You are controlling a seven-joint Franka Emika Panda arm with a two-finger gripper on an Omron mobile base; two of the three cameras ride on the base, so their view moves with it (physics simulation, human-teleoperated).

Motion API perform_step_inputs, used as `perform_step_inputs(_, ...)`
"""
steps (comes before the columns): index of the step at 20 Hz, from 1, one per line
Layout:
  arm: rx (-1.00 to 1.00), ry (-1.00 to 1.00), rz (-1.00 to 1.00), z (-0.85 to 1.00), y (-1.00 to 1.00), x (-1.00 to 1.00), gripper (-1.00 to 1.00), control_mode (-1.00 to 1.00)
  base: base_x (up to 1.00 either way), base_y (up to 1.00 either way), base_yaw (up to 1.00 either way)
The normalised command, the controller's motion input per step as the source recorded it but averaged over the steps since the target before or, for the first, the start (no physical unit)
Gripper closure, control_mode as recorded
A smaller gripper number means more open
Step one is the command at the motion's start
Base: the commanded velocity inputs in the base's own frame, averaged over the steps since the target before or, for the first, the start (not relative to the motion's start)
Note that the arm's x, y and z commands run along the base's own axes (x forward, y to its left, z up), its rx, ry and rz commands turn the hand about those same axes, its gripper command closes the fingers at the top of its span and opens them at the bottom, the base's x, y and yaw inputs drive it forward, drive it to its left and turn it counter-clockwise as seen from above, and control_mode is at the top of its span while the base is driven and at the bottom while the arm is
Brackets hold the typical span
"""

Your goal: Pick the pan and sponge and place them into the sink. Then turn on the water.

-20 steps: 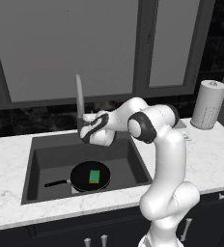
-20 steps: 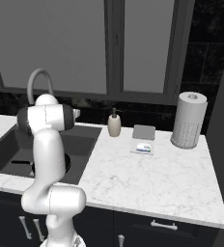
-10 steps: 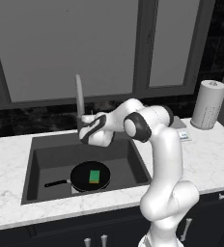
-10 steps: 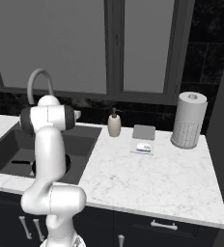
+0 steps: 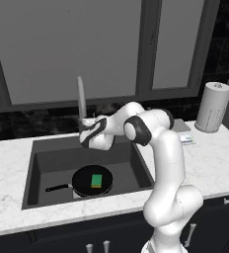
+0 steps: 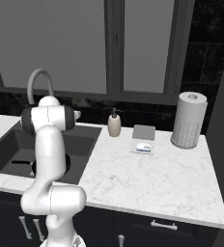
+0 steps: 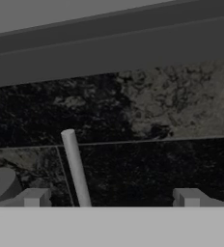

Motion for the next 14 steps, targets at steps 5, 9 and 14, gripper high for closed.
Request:
perform_step_inputs(5, 0.0, 0.0, 0.0, -0.03, 0.11, 0.02, -1.0, -1.0, 0.0, 0.0, 0.0)
perform_step_inputs(9, 0.0, 0.0, 0.0, -0.02, 0.08, 0.04, -1.0, -1.0, 0.0, 0.0, 0.0)
perform_step_inputs(14, 0.0, 0.0, 0.0, 0.0, 0.01, 0.04, -1.0, -1.0, 0.0, 0.0, 0.0)
